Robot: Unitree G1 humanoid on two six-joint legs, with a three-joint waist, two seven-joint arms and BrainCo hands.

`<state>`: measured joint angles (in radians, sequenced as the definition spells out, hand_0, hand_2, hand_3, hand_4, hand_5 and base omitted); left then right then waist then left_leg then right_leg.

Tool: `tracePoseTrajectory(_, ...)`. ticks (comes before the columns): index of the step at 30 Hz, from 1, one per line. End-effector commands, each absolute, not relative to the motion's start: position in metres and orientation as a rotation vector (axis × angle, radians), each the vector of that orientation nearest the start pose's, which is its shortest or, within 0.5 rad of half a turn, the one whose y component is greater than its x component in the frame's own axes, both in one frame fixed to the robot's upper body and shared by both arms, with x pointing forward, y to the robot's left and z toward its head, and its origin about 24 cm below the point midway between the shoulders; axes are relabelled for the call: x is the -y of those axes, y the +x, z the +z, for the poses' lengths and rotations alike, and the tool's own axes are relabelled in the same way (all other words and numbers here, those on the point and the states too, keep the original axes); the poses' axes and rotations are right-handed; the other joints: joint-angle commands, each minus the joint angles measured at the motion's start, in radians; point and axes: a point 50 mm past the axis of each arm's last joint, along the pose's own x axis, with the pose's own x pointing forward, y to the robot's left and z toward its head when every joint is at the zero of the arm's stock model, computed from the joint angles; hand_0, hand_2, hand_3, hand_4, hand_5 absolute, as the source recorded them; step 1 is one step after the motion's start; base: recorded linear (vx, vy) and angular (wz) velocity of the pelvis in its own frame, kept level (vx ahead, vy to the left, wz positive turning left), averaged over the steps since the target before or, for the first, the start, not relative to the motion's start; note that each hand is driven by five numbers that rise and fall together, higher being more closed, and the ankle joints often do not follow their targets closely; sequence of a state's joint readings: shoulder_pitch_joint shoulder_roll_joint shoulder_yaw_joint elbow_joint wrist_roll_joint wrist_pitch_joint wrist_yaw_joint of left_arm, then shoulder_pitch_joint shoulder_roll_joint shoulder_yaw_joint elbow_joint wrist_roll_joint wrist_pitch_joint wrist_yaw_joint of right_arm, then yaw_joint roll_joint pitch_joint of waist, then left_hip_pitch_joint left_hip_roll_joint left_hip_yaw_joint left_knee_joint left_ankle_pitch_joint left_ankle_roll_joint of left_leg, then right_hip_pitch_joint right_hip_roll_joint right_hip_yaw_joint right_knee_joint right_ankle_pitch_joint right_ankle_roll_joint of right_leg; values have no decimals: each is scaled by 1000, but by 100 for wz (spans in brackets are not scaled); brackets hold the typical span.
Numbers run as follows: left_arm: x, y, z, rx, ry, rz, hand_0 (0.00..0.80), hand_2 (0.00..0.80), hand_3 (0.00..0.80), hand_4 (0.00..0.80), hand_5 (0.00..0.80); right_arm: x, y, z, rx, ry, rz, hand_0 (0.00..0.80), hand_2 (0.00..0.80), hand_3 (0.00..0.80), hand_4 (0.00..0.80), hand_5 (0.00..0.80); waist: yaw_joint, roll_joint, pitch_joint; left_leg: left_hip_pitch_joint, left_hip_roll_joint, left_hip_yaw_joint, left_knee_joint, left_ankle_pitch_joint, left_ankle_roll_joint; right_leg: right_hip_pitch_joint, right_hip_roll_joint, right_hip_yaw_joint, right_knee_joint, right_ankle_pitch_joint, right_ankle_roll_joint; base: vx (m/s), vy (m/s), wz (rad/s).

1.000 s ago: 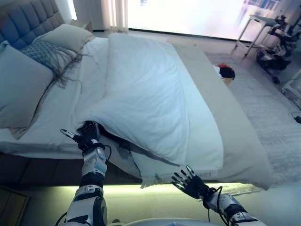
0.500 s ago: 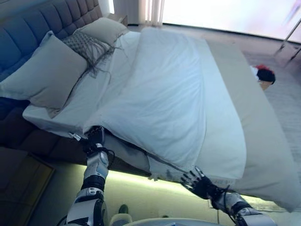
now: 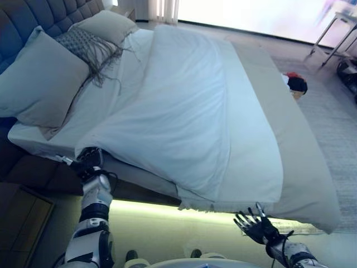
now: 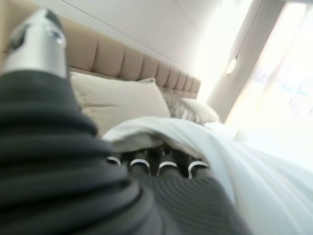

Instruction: Make the bed neatly

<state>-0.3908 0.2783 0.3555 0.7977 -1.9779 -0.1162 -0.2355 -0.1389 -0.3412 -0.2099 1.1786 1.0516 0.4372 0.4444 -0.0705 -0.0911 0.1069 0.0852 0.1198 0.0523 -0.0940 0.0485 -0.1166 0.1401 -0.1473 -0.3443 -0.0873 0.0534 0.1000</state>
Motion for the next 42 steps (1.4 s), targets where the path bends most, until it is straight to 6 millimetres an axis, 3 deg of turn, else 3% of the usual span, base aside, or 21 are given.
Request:
tracePoseTrajectory(1,-432,235,110,1014,-1361,513,0,0,0,0,0,275,154,-116,-826,1088,-283,0,0,0,0,0,127,121,-134,18,4,21,41,-57,-19,1,-53,20,85,-86,29,-40,168,-7)
tracePoseTrajectory(7,-454,221,122,1021,-1326,534,0,0,0,0,0,274,152,-117,-874,1067,-262,0,0,0,0,0,144,118,-141,19,-8,36,35,-68,-3,3,-62,10,56,-67,42,-30,131,-8)
tracePoseTrajectory(11,-454,222,121,1001,-1336,551,0,0,0,0,0,277,150,-117,-885,1058,-269,0,0,0,0,0,151,110,-140,19,-9,40,26,-67,0,4,-64,5,43,-58,48,-16,112,-2)
tracePoseTrajectory(16,-441,220,86,921,-1397,598,0,0,0,0,0,273,143,-120,-930,1043,-264,0,0,0,0,0,159,96,-132,17,-11,36,30,-75,3,2,-68,0,40,-60,49,4,110,-1)
tracePoseTrajectory(22,-397,222,25,770,-1518,614,0,0,0,0,0,261,152,-122,-955,992,-202,0,0,0,0,0,177,77,-92,-14,-7,20,76,-95,6,-24,-79,2,77,-81,42,-32,97,0)
tracePoseTrajectory(26,-364,244,8,677,-1607,543,0,0,0,0,0,245,195,-107,-852,992,-121,0,0,0,0,0,191,40,5,-138,14,-3,210,-116,-10,-124,-88,25,172,-102,27,-282,-48,9)
tracePoseTrajectory(32,-345,266,1,545,-1684,529,0,0,0,0,0,232,257,-71,-717,962,-16,0,0,0,0,0,183,12,133,-290,30,-30,376,-151,-11,-267,-99,48,341,-135,17,-245,-24,39)
tracePoseTrajectory(36,-335,274,-5,395,-1700,525,0,0,0,0,0,236,282,-48,-659,925,20,0,0,0,0,0,180,2,195,-404,42,-39,515,-202,-1,-400,-134,67,527,-189,10,-221,41,26)
tracePoseTrajectory(42,-319,272,-24,186,-1726,570,0,0,0,0,0,252,301,-23,-589,901,18,0,0,0,0,0,193,1,246,-538,31,-59,669,-256,36,-560,-184,94,742,-245,-2,-168,53,63)
